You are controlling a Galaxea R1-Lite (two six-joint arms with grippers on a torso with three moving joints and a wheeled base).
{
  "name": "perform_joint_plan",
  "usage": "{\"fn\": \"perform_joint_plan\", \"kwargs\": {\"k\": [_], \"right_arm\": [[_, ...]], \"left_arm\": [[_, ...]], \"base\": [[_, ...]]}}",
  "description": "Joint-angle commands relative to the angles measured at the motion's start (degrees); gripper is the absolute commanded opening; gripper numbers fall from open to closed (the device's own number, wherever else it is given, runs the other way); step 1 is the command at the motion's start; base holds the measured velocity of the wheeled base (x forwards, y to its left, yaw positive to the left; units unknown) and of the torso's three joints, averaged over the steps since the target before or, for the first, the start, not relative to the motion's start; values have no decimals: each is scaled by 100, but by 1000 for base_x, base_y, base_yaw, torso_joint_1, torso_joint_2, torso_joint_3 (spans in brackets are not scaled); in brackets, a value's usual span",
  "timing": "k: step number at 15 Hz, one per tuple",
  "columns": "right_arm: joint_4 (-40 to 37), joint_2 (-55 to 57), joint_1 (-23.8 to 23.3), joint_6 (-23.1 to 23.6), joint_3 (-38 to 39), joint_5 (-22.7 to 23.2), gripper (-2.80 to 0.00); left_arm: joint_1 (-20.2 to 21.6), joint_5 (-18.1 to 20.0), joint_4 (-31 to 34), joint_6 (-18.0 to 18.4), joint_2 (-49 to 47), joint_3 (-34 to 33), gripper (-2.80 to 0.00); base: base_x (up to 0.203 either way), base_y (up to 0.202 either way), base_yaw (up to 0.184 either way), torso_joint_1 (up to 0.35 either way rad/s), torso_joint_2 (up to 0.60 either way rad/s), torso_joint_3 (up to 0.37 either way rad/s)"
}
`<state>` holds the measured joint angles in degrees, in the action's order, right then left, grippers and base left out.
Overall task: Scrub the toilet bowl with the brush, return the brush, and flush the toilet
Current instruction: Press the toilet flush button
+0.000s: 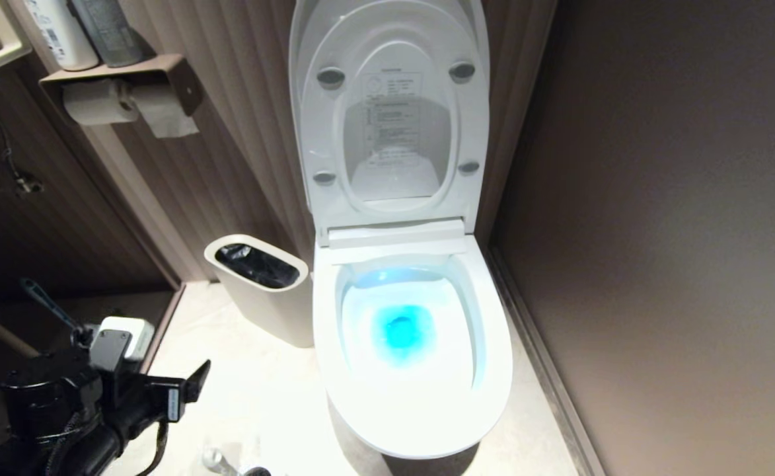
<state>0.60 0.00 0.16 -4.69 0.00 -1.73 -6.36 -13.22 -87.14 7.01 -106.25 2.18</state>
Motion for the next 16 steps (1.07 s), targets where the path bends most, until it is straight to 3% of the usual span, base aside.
{"fn": "perform_joint_plan", "kwargs": {"k": [1, 3, 6, 9, 12, 13, 16], "right_arm": [[-3, 0, 2, -1, 0, -3, -280], [2, 0, 2, -1, 0, -3, -280], [2, 0, 2, 2, 0, -3, -280], [2, 0, 2, -4, 0, -3, -280], [2, 0, 2, 3, 0, -3, -280], [2, 0, 2, 3, 0, -3, -280], [2, 0, 2, 2, 0, -3, -280]], "left_arm": [[90, -371, -53, 79, 423, 595, 0], [108, -680, -53, 312, 916, 886, 0], [96, -593, 387, 565, 2018, 993, 0], [93, -460, 1978, 607, 3564, 1194, 0], [92, -310, 4370, 590, 5182, 1604, 0], [91, -191, 5075, 571, 5706, 1735, -280], [91, 193, 6892, 534, 7119, 2096, -280]], "base": [[0, 0, 0, 0, 0, 0], [0, 0, 0, 0, 0, 0], [0, 0, 0, 0, 0, 0], [0, 0, 0, 0, 0, 0], [0, 0, 0, 0, 0, 0], [0, 0, 0, 0, 0, 0], [0, 0, 0, 0, 0, 0]]}}
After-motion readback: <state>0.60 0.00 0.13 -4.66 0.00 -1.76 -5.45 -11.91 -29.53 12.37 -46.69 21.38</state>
